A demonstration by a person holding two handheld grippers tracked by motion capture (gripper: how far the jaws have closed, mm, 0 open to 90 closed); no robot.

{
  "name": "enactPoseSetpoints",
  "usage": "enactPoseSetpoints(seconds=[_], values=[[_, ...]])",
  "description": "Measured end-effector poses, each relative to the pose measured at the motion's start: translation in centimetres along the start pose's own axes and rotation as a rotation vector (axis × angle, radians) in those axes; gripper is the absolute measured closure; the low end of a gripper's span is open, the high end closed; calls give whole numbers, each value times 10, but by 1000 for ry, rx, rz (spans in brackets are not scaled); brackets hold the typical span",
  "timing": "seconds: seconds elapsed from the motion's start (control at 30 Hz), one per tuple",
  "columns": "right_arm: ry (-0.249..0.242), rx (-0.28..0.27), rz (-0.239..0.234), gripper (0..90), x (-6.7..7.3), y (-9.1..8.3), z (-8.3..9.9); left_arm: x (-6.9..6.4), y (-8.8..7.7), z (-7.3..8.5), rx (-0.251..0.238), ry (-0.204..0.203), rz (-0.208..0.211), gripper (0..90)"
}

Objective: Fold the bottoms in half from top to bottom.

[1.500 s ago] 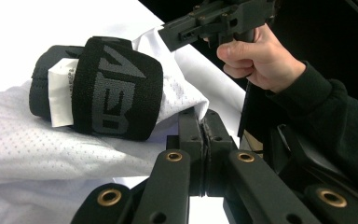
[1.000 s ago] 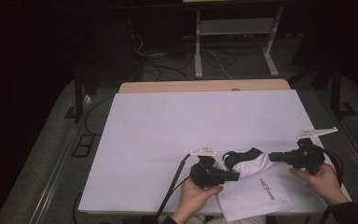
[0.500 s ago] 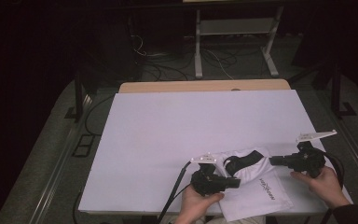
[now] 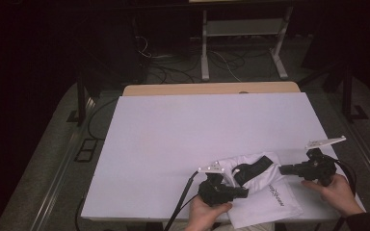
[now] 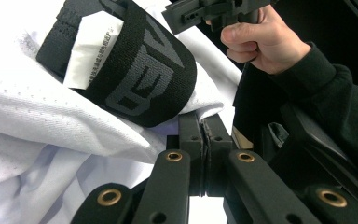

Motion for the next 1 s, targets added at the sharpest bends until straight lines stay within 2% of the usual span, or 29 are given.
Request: enactPoseSetpoints(seconds=[0.13, 0.27, 0.37, 0.47, 0.63, 0.7, 1.0], values=[[6, 13, -12, 851, 1, 1, 2, 0, 1, 4, 8, -1, -6, 873], [14, 6, -24, 722, 1, -1, 0, 3, 2, 7, 9, -14, -11, 873], [17, -10, -16, 628, 2, -2, -4, 4, 2, 9, 15, -15, -20, 873], [14, -27, -21, 582, 1, -2, -10, 5, 2, 9, 15, -16, -22, 873], [29, -38, -11, 544, -3, 4, -25, 4, 3, 9, 18, -12, -30, 872], [29, -37, -24, 524, -5, 8, -31, 4, 3, 9, 21, -4, -36, 873], [49, 12, -7, 524, -13, 30, -43, 2, 4, 9, 37, 22, -56, 872]])
Point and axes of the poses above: each handheld gripper's, and its own axes: y roughly forward along the jaws, z roughly out of its underside, x roughly to its left, the point moved 5 cm from there along y, roughly forward along the jaws, and after that the axes turned 7 degrees about -y, right-handed, at the moved point
